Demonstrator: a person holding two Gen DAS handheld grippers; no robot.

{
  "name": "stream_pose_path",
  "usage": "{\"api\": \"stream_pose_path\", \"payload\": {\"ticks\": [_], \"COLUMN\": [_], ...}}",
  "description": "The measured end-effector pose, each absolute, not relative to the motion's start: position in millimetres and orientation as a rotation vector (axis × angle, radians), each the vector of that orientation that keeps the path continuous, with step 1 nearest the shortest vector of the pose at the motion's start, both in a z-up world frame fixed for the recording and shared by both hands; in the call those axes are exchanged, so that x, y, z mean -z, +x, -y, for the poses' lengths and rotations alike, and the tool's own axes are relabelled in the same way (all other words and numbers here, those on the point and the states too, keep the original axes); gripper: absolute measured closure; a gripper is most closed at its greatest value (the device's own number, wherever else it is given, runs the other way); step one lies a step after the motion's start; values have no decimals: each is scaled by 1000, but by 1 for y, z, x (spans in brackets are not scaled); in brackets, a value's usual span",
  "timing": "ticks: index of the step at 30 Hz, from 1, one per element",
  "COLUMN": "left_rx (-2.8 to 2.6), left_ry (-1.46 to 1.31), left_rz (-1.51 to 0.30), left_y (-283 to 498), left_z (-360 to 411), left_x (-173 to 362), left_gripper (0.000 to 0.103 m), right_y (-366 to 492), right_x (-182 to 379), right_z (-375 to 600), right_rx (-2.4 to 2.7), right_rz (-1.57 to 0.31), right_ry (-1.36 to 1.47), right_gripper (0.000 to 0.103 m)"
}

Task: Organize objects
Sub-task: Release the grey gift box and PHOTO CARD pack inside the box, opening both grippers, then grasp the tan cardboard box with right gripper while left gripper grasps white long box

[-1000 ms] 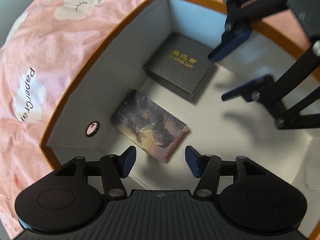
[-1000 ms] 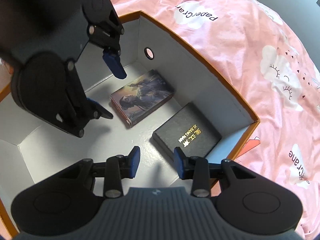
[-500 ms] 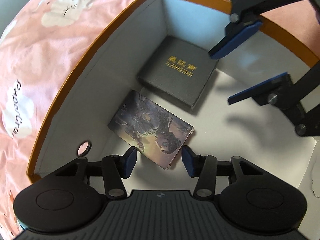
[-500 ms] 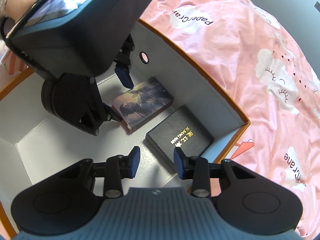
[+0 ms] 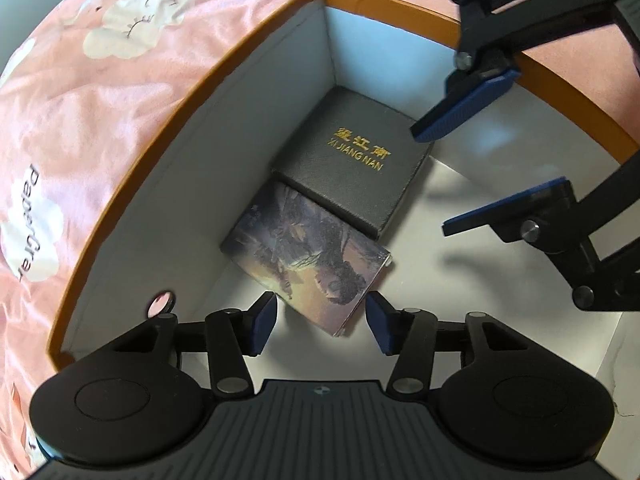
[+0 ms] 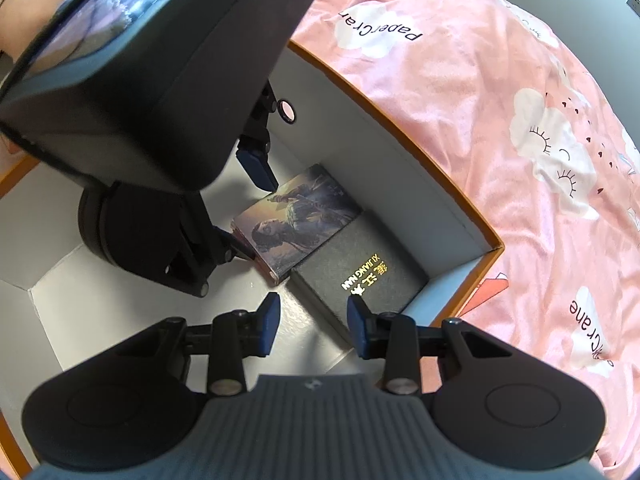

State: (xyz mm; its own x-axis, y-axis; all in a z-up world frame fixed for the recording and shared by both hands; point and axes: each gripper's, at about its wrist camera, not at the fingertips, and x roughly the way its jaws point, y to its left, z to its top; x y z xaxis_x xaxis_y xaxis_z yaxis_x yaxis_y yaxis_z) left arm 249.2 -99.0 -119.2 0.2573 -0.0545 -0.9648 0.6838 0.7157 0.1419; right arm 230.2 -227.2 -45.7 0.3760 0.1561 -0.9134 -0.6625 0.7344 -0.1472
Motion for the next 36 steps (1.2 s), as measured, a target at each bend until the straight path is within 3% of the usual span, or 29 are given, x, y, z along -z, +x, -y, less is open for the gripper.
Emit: {"api": "stream_pose_path", "payload": {"ticks": [7, 15, 23, 29, 36], "left_rx": [576, 371, 154, 136, 235], "left_ry": [484, 231, 12, -107, -124], "left_rz": [-1076, -971, -1011, -1072, -1067], "left_y": [212, 152, 127, 100, 91], "left_z": [66, -29, -101, -129, -123], "left_x": [49, -32, -30, -5, 10], "left_gripper": [40, 41, 45, 50, 48], "right_y": [219, 195, 184, 179, 180], "right_x": [26, -22, -27, -16, 9], "right_z": [220, 182, 109, 68, 43], "right_rx": [-506, -571, -733, -801, -897], "right_rz": [-1011, -869, -878, -961, -994], "right_ry": [-405, -129, -82, -325, -608], "right_gripper": [48, 47, 47, 50, 54]}}
